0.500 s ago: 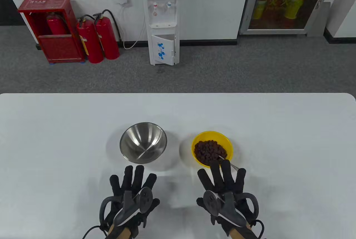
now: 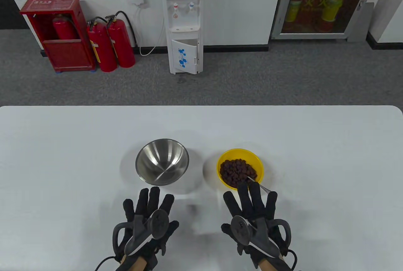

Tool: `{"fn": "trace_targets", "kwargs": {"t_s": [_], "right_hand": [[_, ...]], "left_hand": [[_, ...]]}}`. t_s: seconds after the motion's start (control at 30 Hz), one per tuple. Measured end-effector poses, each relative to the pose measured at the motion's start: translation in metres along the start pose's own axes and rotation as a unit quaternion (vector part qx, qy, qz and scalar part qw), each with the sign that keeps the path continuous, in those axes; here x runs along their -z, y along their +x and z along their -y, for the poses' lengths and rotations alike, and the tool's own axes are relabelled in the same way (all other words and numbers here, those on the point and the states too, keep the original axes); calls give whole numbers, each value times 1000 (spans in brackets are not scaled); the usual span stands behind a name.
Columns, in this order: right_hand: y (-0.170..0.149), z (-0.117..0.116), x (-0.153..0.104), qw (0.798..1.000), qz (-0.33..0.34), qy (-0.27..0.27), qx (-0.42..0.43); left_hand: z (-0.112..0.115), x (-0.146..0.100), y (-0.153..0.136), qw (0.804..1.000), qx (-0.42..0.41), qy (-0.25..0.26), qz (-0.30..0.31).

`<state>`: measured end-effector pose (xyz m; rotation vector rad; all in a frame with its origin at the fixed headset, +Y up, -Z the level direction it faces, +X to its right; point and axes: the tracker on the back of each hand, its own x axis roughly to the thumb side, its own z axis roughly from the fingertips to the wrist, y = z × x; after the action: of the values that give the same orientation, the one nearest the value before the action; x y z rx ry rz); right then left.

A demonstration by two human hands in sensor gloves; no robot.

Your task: Scoop dry cranberries into mixing bowl using steel spoon

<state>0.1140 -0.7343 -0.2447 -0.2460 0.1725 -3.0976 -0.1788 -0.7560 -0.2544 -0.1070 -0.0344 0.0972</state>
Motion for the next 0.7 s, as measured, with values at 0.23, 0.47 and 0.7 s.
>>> {"fn": "trace_targets", "kwargs": {"t_s": [0.23,0.47,0.7], "right_hand": [[-1,-3,1,999,-3,3,33],[-4,-5,5,998,-2,15,60],[-2,-1,5,997,12,3,72]], "left_hand": [[-7,3,-28,991,-106,34,-77],[-5,23,-68,954,-234,-25,-186],[7,59,-83,825,-517,-113,-196]]}}
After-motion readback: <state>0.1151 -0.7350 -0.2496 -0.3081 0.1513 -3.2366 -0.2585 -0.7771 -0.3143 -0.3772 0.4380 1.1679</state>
